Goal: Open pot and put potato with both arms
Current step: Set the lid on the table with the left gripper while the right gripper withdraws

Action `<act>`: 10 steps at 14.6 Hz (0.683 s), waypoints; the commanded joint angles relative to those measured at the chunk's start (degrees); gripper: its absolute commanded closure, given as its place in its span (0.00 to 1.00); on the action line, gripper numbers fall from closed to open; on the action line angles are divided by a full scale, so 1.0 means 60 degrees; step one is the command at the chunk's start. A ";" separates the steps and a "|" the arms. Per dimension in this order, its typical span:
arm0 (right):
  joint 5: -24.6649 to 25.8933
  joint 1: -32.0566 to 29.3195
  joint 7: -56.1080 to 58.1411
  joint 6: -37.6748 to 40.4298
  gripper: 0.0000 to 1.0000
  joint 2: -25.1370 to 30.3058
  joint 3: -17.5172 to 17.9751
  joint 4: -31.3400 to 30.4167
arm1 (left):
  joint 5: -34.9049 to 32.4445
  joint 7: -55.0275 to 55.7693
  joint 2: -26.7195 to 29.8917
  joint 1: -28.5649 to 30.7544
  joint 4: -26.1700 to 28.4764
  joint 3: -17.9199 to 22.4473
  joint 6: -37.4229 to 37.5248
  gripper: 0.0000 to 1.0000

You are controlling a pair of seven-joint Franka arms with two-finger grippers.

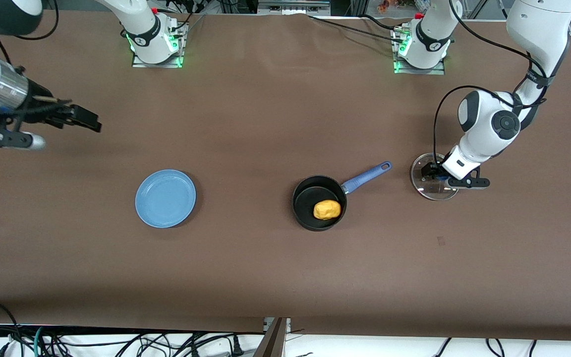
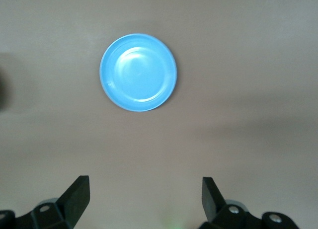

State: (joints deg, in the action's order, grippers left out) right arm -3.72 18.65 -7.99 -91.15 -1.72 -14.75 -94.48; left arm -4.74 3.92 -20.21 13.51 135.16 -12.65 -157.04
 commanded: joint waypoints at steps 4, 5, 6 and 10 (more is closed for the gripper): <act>0.0706 0.0026 0.0570 -0.0569 0.01 0.0242 0.0041 -0.0265 | -0.0192 -0.0200 0.0247 0.0224 0.0017 -0.0089 -0.0091 0.21; 0.0751 0.0026 0.0570 -0.0599 0.01 0.0227 0.0041 -0.0236 | -0.0192 -0.0156 0.0306 0.0224 -0.0012 -0.0089 -0.0048 0.20; 0.0751 0.0026 0.0541 -0.0585 0.01 0.0184 0.0041 -0.0149 | -0.0192 -0.0069 0.0393 0.0224 -0.0056 -0.0089 -0.0033 0.18; 0.0766 0.0069 0.0541 -0.0497 0.01 -0.0226 0.0055 0.0613 | -0.0134 0.0005 0.1008 0.0224 -0.0712 -0.0103 0.0754 0.18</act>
State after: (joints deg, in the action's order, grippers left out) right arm -0.17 18.89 -5.55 -94.31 -1.61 -14.68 -93.66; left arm -4.74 3.67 -17.42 14.04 132.97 -12.65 -156.86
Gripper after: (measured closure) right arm 0.004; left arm 0.181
